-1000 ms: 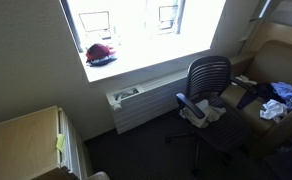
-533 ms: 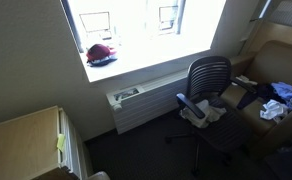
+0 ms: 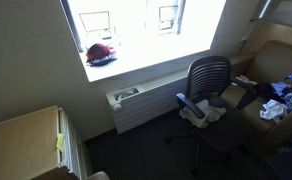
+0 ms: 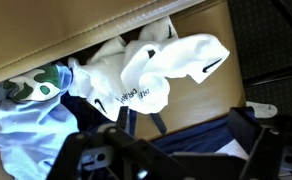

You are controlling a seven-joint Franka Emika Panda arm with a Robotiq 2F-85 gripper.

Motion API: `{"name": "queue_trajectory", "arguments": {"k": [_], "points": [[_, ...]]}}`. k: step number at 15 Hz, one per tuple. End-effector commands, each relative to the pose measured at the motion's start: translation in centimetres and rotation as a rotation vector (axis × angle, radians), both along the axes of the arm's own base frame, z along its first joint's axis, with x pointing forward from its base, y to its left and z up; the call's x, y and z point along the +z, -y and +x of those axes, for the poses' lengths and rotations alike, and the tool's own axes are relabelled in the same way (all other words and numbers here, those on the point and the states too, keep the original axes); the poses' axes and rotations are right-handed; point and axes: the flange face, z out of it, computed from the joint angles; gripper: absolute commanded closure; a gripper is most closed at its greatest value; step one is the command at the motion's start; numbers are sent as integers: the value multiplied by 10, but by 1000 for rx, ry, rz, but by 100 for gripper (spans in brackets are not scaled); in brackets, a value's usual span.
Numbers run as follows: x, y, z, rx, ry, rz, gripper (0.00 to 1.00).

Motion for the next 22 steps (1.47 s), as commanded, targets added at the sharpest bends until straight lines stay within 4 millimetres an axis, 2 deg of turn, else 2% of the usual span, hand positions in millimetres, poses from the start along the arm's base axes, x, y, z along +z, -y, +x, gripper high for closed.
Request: {"name": "queue_trajectory", "arguments": {"k": [1, 2, 3, 4, 5, 6, 8, 10, 12, 15, 16, 17, 19, 20, 22], "points": [[2, 0, 1, 1, 2, -6, 0], [8, 0, -6, 35, 28, -28, 0], [9, 6, -5, 44, 67, -70, 0], [7, 13, 8, -32, 150, -114, 0], [-8, 19, 21, -71, 195, -115, 0], [-14, 22, 28, -118, 240, -126, 0], [-34, 18, 44, -220, 315, -115, 0], [-57, 5, 60, -332, 367, -93, 0], [-85, -15, 72, -405, 331, -62, 0], [-128, -52, 76, -385, 119, 30, 0], [-134, -61, 75, -366, 59, 57, 0], [-126, -56, 70, -382, 129, 19, 0], [-136, -68, 73, -377, 78, 44, 0], [-131, -63, 69, -400, 92, 13, 0], [-140, -67, 68, -391, 99, 55, 0]]}}
